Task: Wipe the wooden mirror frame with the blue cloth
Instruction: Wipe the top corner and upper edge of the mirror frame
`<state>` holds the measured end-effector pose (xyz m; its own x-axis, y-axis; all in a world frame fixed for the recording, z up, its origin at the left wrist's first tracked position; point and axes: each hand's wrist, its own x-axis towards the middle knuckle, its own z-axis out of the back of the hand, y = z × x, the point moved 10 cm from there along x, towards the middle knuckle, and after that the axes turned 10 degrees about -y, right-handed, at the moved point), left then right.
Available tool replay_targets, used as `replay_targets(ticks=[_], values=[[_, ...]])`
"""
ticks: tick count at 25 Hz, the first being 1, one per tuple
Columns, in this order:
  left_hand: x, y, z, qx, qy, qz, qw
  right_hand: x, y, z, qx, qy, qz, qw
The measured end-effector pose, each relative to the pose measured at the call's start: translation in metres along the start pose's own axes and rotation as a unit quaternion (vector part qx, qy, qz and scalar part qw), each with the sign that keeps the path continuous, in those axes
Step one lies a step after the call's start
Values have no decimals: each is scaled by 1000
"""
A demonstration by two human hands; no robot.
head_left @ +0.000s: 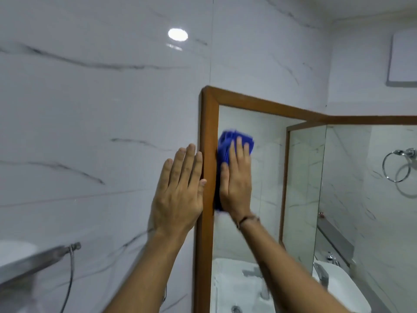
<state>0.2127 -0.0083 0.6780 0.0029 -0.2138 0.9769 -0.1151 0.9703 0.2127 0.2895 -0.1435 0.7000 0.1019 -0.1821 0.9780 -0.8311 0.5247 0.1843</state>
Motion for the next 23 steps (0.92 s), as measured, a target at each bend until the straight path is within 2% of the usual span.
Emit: replay_targets(ticks=[3, 5, 8, 10, 12, 14, 16, 18, 20, 23], values=[[-9, -2, 0, 17, 11, -1, 1000, 18, -8, -7, -16, -24, 2, 1000], [-15, -5, 1, 24, 11, 0, 1000, -41, -16, -3, -6, -24, 7, 1000], [-23, -5, 2, 41, 6, 10, 999, -174, -28, 2, -24, 55, -5, 998], [-27, -6, 3, 47, 0, 15, 999, -229, -32, 9, -38, 87, -12, 995], [-25, -7, 5, 52, -8, 24, 998, -203, -31, 5, -25, 80, 20, 996], [-24, -10, 7, 51, -11, 23, 998, -134, -14, 1, 1, 43, 60, 997], [-25, -9, 6, 62, -14, 23, 998, -67, -7, -5, 13, -3, 54, 998], [-25, -9, 8, 64, -21, 26, 997, -45, -9, -8, 18, -27, 35, 999], [-26, -9, 8, 66, -23, 26, 997, -84, -15, -7, 29, -14, 27, 999], [-27, -10, 9, 65, -20, 28, 997, -201, -32, 8, 3, 76, -6, 997]])
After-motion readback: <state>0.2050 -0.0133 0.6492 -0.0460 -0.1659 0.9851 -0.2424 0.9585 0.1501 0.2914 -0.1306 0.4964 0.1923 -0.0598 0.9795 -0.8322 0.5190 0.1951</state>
